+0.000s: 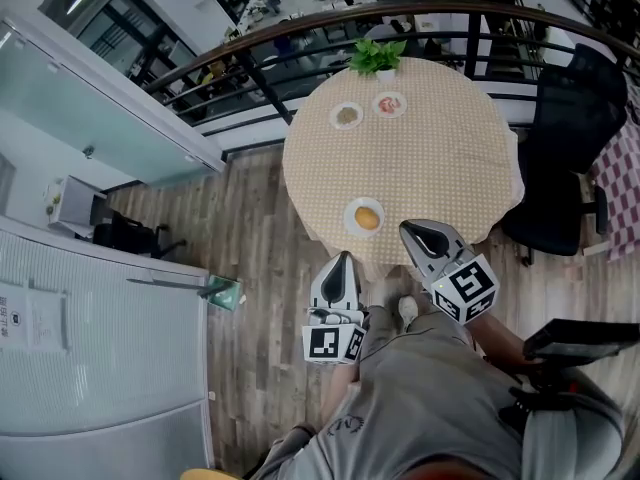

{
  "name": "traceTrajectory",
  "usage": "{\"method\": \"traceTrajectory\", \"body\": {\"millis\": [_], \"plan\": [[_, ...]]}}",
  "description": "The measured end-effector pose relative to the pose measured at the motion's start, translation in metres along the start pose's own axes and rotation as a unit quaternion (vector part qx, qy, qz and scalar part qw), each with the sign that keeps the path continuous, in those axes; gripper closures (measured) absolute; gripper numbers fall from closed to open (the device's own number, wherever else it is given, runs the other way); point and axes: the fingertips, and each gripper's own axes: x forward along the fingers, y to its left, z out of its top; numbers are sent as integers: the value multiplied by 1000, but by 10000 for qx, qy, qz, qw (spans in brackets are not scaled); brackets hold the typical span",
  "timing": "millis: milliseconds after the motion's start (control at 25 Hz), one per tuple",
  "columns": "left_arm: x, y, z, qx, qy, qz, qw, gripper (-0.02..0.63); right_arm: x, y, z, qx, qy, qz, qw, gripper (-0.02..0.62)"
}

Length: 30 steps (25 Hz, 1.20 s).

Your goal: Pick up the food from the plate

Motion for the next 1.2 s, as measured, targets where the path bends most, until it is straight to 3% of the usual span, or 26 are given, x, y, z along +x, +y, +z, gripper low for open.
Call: {"method": "traceTrajectory", "body": {"millis": [520,1040,1080,1120,1200], "plan": [[15,28,21,43,-136,-382,9992,597,35,25,28,-166,-157,-179,9996,577],[6,81,19,-56,-95,-253,9996,597,76,37,31,-436,-170,-336,9983,577],[7,84,18,-53,-89,-249,9996,597,79,35,30,-530,-114,-447,9975,477],[8,86,18,-44,-87,-250,9996,597,83,32,28,-587,-38,-551,9968,324],[10,89,18,-24,-85,-252,9996,597,89,27,24,-563,87,-670,9961,275]]}}
